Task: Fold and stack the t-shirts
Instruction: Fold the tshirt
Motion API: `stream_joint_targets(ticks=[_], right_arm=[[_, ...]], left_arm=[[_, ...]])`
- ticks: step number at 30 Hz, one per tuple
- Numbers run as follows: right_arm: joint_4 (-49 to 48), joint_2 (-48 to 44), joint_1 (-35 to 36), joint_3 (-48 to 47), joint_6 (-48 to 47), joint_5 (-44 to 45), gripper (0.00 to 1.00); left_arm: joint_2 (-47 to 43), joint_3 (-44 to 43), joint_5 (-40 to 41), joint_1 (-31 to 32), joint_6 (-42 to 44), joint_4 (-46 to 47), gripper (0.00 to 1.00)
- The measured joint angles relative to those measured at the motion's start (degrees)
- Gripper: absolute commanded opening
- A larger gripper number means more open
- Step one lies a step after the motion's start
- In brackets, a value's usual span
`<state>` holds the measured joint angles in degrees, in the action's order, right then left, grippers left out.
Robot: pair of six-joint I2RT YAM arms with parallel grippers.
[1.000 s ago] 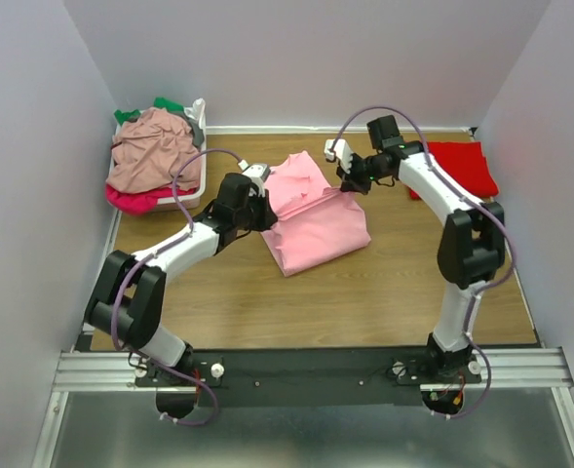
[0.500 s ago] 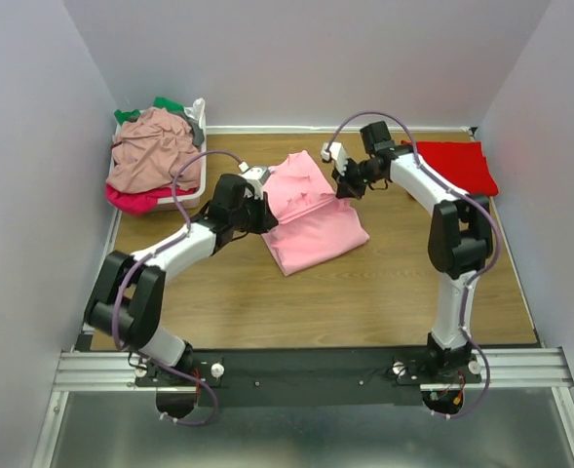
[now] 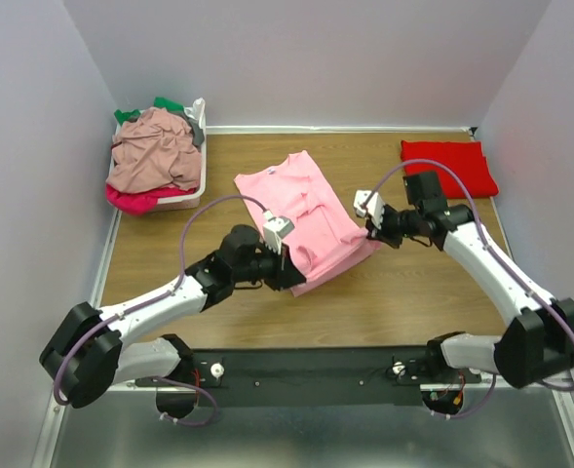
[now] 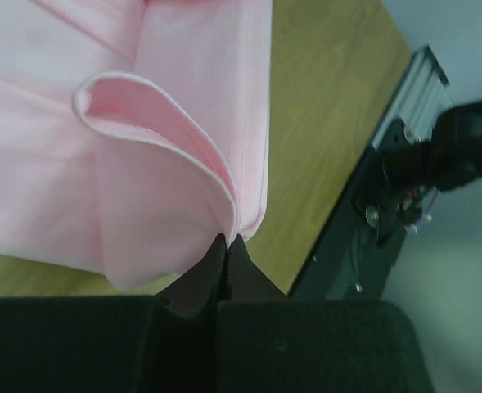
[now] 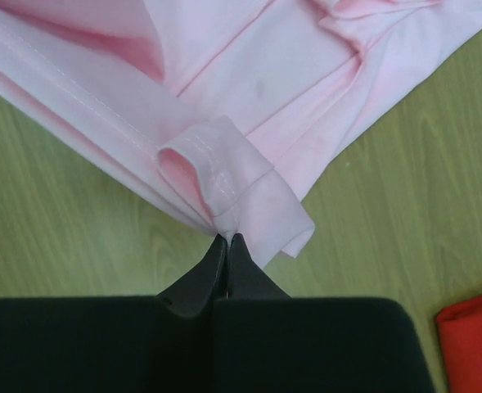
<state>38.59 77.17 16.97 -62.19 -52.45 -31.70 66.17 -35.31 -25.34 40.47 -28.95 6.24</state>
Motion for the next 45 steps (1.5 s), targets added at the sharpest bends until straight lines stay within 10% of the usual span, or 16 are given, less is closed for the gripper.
stream_joint_targets(ticks=[11, 26, 45], right_arm=[[0.98, -5.11, 0.0, 8.09, -2.32, 0.55, 0.0], [-0.92, 6.67, 0.0, -0.72, -1.99, 1.27, 0.0], [6.08, -24.35, -0.04, 27.89, -10.8, 12.35, 0.01]], left_arm=[[0.11, 4.02, 1.01, 4.66, -4.72, 2.14, 0.0], [19.63, -20.39, 1.16, 4.26, 7.5, -6.67, 0.0], [22.69, -11.87, 0.61, 26.47, 2.78, -7.96, 0.0]])
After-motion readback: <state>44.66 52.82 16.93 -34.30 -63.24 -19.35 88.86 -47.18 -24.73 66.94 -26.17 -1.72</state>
